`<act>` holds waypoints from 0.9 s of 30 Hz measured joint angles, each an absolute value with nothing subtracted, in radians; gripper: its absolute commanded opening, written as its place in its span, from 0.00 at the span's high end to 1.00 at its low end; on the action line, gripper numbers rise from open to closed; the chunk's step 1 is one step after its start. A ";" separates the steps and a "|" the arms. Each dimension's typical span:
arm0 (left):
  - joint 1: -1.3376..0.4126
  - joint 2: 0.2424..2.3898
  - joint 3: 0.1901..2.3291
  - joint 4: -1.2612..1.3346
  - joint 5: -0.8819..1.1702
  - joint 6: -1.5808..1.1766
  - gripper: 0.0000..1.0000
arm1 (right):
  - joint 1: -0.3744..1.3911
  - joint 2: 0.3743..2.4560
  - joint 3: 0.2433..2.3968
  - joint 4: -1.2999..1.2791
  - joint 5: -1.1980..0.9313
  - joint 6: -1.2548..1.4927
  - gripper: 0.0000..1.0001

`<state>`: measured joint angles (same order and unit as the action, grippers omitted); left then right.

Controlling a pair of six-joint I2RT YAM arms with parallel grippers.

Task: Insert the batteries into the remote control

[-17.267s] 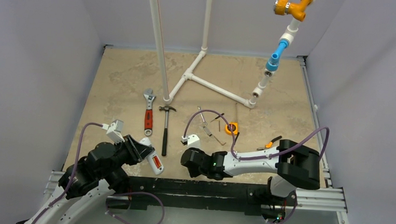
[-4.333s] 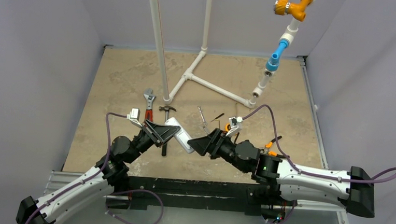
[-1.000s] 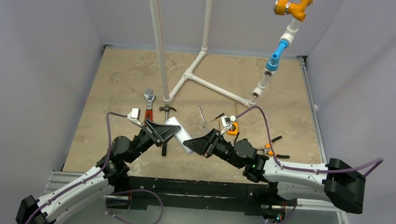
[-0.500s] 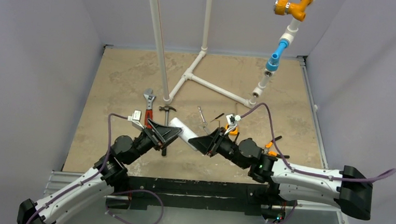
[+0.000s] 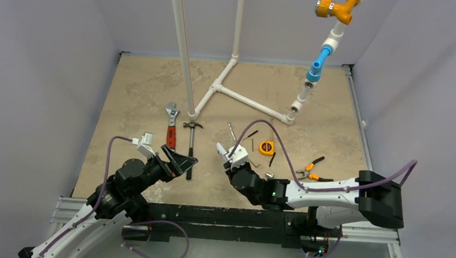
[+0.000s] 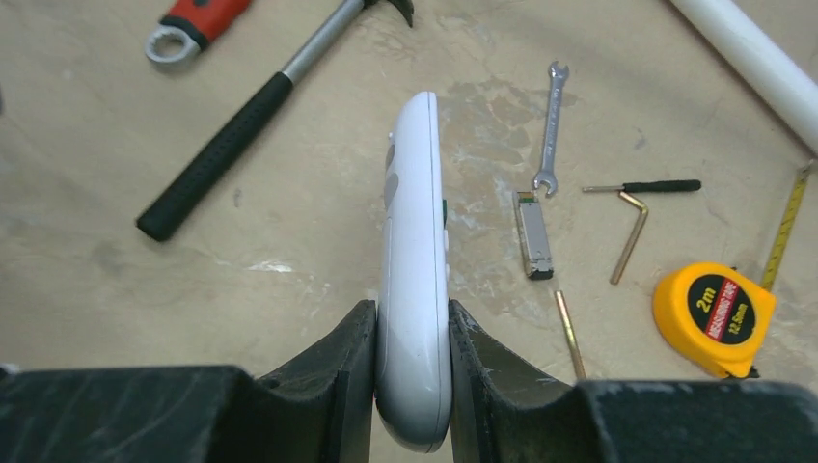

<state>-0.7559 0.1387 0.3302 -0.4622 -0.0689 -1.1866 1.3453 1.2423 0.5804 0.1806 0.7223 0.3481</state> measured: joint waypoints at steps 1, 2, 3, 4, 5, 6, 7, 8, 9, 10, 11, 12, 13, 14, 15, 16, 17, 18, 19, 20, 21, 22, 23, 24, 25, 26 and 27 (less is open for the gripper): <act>-0.756 0.132 0.337 -0.486 -0.074 -1.179 0.00 | 1.360 1.276 0.577 0.196 0.744 0.313 1.00; -0.756 0.127 0.342 -0.505 -0.080 -1.170 0.00 | 1.364 1.300 0.573 0.213 0.764 0.285 1.00; -0.756 0.124 0.345 -0.519 -0.084 -1.163 0.00 | 1.366 1.317 0.569 0.235 0.780 0.263 1.00; -0.756 0.123 0.347 -0.530 -0.085 -1.157 0.00 | 1.367 1.337 0.564 0.266 0.802 0.234 1.00; -0.756 0.122 0.348 -0.538 -0.086 -1.153 0.00 | 1.370 1.357 0.559 0.300 0.824 0.205 1.00; -0.756 0.121 0.348 -0.545 -0.086 -1.146 0.01 | 1.374 1.376 0.555 0.327 0.841 0.181 1.00; -0.756 0.122 0.348 -0.550 -0.086 -1.139 0.01 | 1.380 1.401 0.551 0.362 0.865 0.152 1.00; -0.756 0.122 0.348 -0.552 -0.086 -1.134 0.01 | 1.389 1.429 0.549 0.392 0.887 0.123 1.00; -0.756 0.122 0.348 -0.554 -0.086 -1.131 0.01 | 1.398 1.460 0.549 0.418 0.908 0.093 1.00; -0.756 0.122 0.348 -0.557 -0.086 -1.127 0.01 | 1.407 1.493 0.550 0.440 0.926 0.067 1.00; -0.756 0.122 0.348 -0.559 -0.086 -1.121 0.01 | 1.414 1.527 0.550 0.456 0.939 0.045 1.00; -0.756 0.122 0.348 -0.561 -0.086 -1.115 0.01 | 1.420 1.556 0.550 0.467 0.952 0.029 1.00; -0.756 0.122 0.348 -0.561 -0.086 -1.113 0.01 | 1.425 1.590 0.550 0.476 0.960 0.013 1.00; -0.756 0.122 0.348 -0.562 -0.086 -1.110 0.01 | 1.429 1.623 0.550 0.481 0.966 -0.002 1.00; -0.756 0.123 0.348 -0.562 -0.086 -1.107 0.01 | 1.432 1.648 0.550 0.487 0.979 -0.012 1.00; -0.756 0.125 0.348 -0.563 -0.086 -1.106 0.01 | 1.435 1.664 0.550 0.490 0.985 -0.020 0.96; -0.756 0.126 0.348 -0.563 -0.086 -1.106 0.01 | 1.438 1.673 0.550 0.490 0.990 -0.022 0.92; -0.756 0.128 0.348 -0.563 -0.086 -1.106 0.01 | 1.441 1.678 0.552 0.488 0.995 -0.022 0.89; -0.756 0.129 0.348 -0.563 -0.086 -1.105 0.01 | 1.442 1.681 0.555 0.483 0.998 -0.019 0.86; -0.756 0.129 0.348 -0.563 -0.086 -1.105 0.01 | 1.444 1.682 0.561 0.472 1.002 -0.011 0.83; -0.756 0.129 0.348 -0.563 -0.086 -1.105 0.01 | 1.446 1.682 0.569 0.458 1.003 -0.001 0.79; -0.756 0.129 0.348 -0.563 -0.086 -1.105 0.01 | 1.448 1.682 0.577 0.442 1.002 0.011 0.76; -0.756 0.129 0.348 -0.563 -0.086 -1.105 0.01 | 1.449 1.682 0.584 0.426 1.001 0.023 0.74; -0.756 0.129 0.348 -0.563 -0.086 -1.105 0.01 | 1.450 1.682 0.590 0.413 1.000 0.034 0.72; -0.756 0.129 0.348 -0.563 -0.086 -1.105 0.01 | 1.452 1.682 0.595 0.400 0.996 0.046 0.69; -0.756 0.129 0.348 -0.563 -0.086 -1.105 0.01 | 1.454 1.682 0.599 0.385 0.987 0.058 0.66; -0.756 0.129 0.348 -0.563 -0.086 -1.105 0.01 | 1.457 1.682 0.603 0.366 0.974 0.070 0.63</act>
